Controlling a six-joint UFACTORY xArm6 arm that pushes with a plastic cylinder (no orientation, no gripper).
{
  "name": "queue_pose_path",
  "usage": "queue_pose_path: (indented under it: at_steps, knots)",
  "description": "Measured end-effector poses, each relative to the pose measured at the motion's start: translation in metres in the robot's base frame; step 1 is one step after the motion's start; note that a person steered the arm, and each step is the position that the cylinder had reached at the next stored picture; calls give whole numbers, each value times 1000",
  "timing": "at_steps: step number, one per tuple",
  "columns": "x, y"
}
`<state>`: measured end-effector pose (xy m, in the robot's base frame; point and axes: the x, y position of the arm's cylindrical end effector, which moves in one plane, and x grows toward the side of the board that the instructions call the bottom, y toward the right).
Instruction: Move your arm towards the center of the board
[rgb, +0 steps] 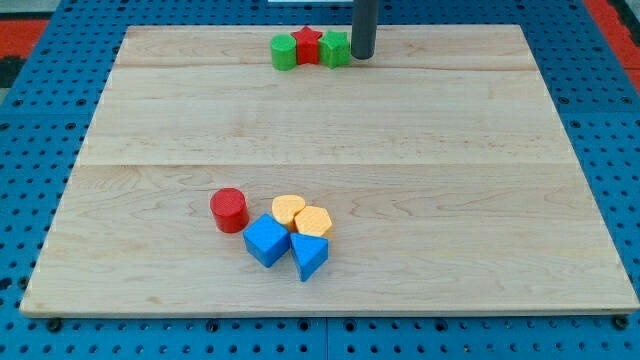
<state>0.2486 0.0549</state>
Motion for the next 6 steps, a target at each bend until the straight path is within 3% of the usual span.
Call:
queue_pose_path:
  at_steps: [2, 3, 4, 6]
  knots:
    - [9, -1]
    - [106, 7]
    - [127, -23]
    - [117, -206]
